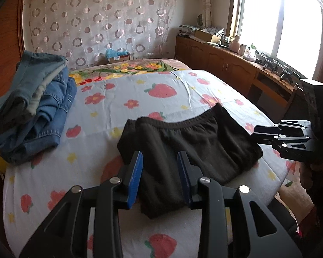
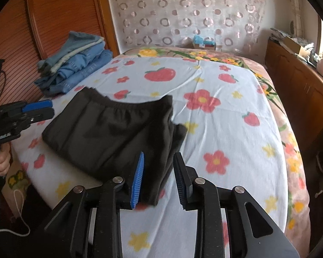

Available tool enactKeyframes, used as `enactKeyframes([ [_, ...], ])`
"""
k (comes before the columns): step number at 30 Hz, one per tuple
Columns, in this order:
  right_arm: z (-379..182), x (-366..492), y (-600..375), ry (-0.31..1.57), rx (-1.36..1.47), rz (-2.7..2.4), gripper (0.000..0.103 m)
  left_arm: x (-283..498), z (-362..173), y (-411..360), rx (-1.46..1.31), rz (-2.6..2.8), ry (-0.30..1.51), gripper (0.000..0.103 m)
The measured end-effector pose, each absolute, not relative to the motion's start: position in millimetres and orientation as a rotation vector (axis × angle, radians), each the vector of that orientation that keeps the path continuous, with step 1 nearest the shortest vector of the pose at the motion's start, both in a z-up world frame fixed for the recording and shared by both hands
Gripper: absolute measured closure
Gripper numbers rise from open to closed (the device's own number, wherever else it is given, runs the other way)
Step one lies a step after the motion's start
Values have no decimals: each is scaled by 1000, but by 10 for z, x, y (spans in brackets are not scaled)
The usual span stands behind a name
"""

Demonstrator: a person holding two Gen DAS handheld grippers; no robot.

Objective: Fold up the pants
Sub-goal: 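Close the right gripper on the folded shorts' edge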

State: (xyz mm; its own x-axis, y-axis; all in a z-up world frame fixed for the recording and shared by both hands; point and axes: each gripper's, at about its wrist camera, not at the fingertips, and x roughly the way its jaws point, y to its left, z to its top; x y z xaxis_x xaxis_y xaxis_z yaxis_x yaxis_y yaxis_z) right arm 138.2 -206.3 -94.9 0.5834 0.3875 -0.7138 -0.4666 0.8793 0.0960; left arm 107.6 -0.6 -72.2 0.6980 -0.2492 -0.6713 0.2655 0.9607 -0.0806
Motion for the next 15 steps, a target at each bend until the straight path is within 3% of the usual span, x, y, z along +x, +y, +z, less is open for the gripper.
enactKeyframes([
  [4,-991,1275,-2068,812,-110,493,60,1035,-786,-30,27,-291,757,70],
  [15,-1135,1156,-2027,848,-132,515,60,1081,-1043,-5,19,-266,818,70],
])
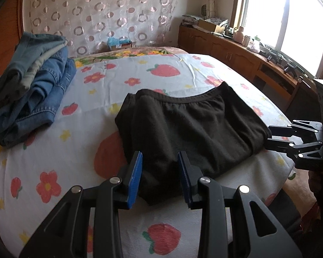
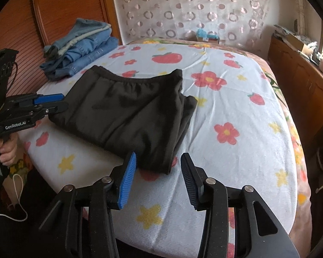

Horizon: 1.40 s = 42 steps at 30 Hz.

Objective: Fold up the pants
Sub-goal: 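Close the right gripper on the folded shorts' edge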

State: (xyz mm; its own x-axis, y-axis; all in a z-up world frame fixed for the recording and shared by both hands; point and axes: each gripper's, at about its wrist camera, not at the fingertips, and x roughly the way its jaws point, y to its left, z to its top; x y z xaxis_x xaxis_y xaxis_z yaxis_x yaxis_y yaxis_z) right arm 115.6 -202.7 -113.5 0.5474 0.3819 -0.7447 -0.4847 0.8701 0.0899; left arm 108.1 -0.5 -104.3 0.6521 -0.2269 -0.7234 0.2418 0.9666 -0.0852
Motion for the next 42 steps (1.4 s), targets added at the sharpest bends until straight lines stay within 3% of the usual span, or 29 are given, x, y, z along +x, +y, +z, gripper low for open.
enactKeyframes([
  [6,-1146,1136,-1972,843,-149,523,60,1095,-1126,11,15,-261,840,70],
  [8,-1150,1129,-1965,841,-162,523,67,1093,-1127,19,11,-261,841,69],
  [15,-1170,1182,-2055,853,-159,511,75,1094,-1134,23,14,-258,842,69],
  [20,-1168,1161,-2074,851,-139,558,99,1098,-1139,27,11,-257,841,68],
  [33,-1054,1127,-2138,842,-157,529,100,1122,-1170,90,-31,-257,845,58],
  [36,-977,1110,-2158,823,-160,516,92,1124,-1182,108,-33,-249,844,52],
  [40,-937,1193,-2138,811,-175,488,58,1129,-1202,119,-35,-235,835,46],
  [42,-936,1266,-2107,812,-179,476,52,1132,-1209,121,-34,-235,832,46],
])
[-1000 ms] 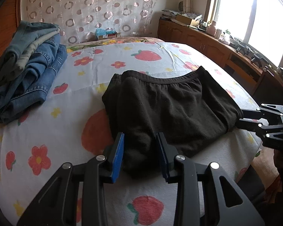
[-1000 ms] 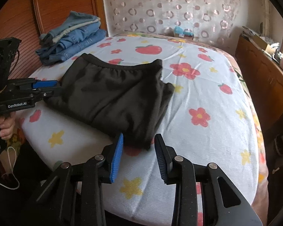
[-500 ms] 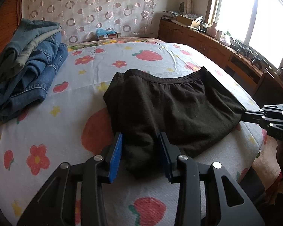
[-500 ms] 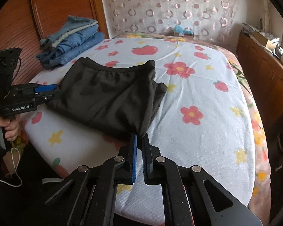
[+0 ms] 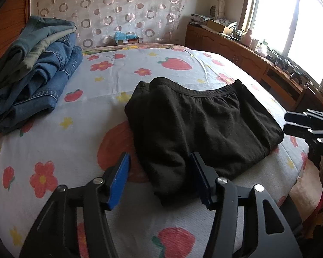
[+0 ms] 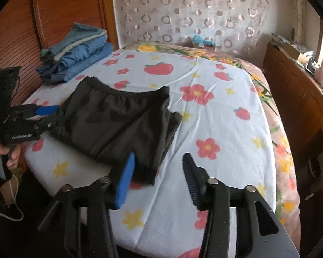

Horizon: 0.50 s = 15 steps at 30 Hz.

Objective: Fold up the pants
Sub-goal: 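Close the right gripper on the folded shorts' edge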

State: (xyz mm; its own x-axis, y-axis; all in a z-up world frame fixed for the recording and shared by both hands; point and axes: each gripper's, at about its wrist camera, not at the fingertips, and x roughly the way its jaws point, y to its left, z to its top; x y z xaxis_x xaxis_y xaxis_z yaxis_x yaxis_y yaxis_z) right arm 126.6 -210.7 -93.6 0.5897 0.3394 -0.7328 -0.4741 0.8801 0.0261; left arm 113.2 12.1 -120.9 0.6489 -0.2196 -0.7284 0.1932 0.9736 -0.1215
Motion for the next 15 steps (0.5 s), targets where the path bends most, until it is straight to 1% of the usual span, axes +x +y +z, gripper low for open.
enactKeyframes([
  [2,-954,1369,-2062,825,-173,474,45,1134,-1215,123,-32,-236,829,46],
  [15,-1113,1909,-1867,879,-142,438,45,1141,-1222,128,-38,-237,829,46],
])
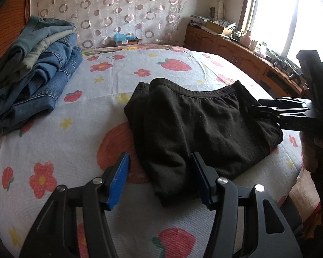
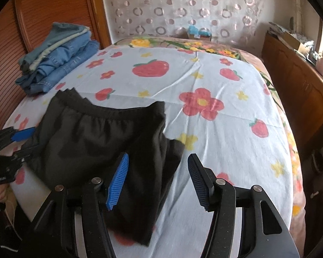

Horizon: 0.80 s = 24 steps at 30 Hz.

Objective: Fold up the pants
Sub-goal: 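Close the right gripper on the folded shorts' edge, then grasp the folded black shorts with both grippers and lift them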

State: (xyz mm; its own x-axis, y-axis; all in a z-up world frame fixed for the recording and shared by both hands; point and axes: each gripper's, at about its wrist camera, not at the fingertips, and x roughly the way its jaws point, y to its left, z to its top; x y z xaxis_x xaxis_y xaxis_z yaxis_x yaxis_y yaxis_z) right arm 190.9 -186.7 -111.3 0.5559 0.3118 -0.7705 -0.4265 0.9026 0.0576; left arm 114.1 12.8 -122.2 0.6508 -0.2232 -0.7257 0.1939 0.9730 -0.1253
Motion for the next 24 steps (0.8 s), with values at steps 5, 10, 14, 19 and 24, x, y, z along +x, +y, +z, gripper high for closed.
enactKeyframes([
  [5,-1172,1937,-1884,881,-129,439,44,1177,-1176,168,-78,-254,848,46],
  [10,-1178,1931,-1886,868,-133,440,44,1252,-1013,194,-70,-246,822,46],
  [14,-1186,1920,-1871,860,-136,436,44,1387,-936,195,-72,-247,820,46],
  [19,-1191,1907,-1861,858,-130,435,44,1592,-995,210,-89,-233,849,46],
  [24,-1197,1910,-1857,856,-125,446,47,1732,-1121,260,-134,-232,883,46],
])
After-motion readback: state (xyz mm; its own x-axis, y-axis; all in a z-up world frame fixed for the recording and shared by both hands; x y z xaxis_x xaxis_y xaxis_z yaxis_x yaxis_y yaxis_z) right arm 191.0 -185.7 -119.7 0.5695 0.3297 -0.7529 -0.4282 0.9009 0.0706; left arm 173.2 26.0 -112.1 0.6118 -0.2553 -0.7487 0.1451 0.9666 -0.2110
